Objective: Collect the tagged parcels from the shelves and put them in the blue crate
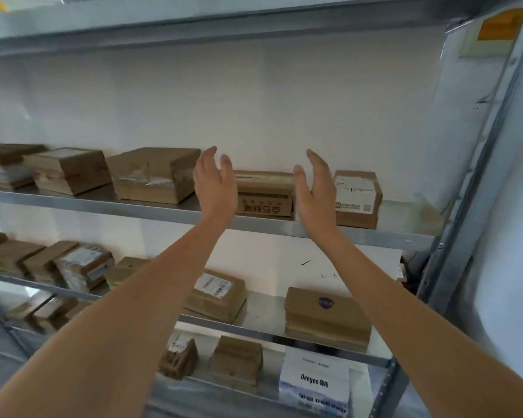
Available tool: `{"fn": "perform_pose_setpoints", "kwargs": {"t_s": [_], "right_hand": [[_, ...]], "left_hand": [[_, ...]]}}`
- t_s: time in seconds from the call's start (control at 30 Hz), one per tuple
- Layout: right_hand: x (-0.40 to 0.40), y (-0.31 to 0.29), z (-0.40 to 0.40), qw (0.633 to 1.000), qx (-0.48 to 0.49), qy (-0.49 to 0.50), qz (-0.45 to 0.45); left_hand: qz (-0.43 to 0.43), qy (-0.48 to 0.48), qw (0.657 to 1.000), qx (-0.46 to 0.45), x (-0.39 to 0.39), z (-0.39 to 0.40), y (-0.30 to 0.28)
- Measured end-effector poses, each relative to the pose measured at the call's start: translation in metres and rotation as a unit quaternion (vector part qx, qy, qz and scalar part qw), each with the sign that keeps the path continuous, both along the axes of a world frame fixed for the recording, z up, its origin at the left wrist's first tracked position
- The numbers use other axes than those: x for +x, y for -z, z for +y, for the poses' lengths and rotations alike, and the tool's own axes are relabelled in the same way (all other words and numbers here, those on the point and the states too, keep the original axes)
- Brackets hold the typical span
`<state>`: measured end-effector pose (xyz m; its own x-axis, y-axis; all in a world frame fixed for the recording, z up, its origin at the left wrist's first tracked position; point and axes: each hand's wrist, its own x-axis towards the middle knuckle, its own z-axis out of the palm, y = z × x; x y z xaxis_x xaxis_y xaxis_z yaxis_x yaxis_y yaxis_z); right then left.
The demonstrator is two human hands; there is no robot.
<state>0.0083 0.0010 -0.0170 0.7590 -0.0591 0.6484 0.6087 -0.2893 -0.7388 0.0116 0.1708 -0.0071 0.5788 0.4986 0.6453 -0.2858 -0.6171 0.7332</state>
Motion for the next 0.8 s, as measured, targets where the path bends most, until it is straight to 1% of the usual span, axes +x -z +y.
{"fn": "perform_pose_setpoints", "kwargs": {"t_s": [0.07,0.1,0.2,0.27,0.3,0.37,0.4,0.5,0.6,0.7,0.8], "right_hand": [[0.011,0.012,0.018,0.998,-0.028,-0.004,0.051],[0.018,0.016,0.024,0.996,-0.019,0.004,0.087],[0.035,0.022,0.037,0.974,0.072,0.015,0.214],[0.045,0.026,0.044,0.954,0.122,0.018,0.274],[0.047,0.028,0.046,0.948,0.129,0.025,0.290],[0.049,0.031,0.047,0.946,0.119,0.043,0.299],[0.049,0.032,0.047,0.947,0.110,0.047,0.299],[0.050,0.030,0.043,0.945,0.098,0.045,0.310],[0.044,0.023,0.045,0.943,0.090,0.042,0.318],[0.043,0.024,0.041,0.944,0.127,0.033,0.302],[0.035,0.013,0.041,0.949,0.175,0.039,0.260]], "left_hand": [[0.034,0.002,0.999,-0.009,0.007,0.026,0.007],[0.053,0.021,0.998,-0.025,0.011,0.038,0.010],[0.085,0.120,0.983,-0.111,0.019,0.064,0.024],[0.121,0.176,0.963,-0.163,0.024,0.076,0.031],[0.144,0.198,0.952,-0.182,0.028,0.081,0.034],[0.183,0.223,0.936,-0.200,0.035,0.090,0.043],[0.190,0.227,0.934,-0.202,0.037,0.093,0.046],[0.175,0.237,0.933,-0.208,0.037,0.094,0.048],[0.181,0.244,0.922,-0.240,0.038,0.093,0.044],[0.180,0.264,0.906,-0.277,0.037,0.094,0.036],[0.135,0.301,0.895,-0.301,0.031,0.091,0.018]]}}
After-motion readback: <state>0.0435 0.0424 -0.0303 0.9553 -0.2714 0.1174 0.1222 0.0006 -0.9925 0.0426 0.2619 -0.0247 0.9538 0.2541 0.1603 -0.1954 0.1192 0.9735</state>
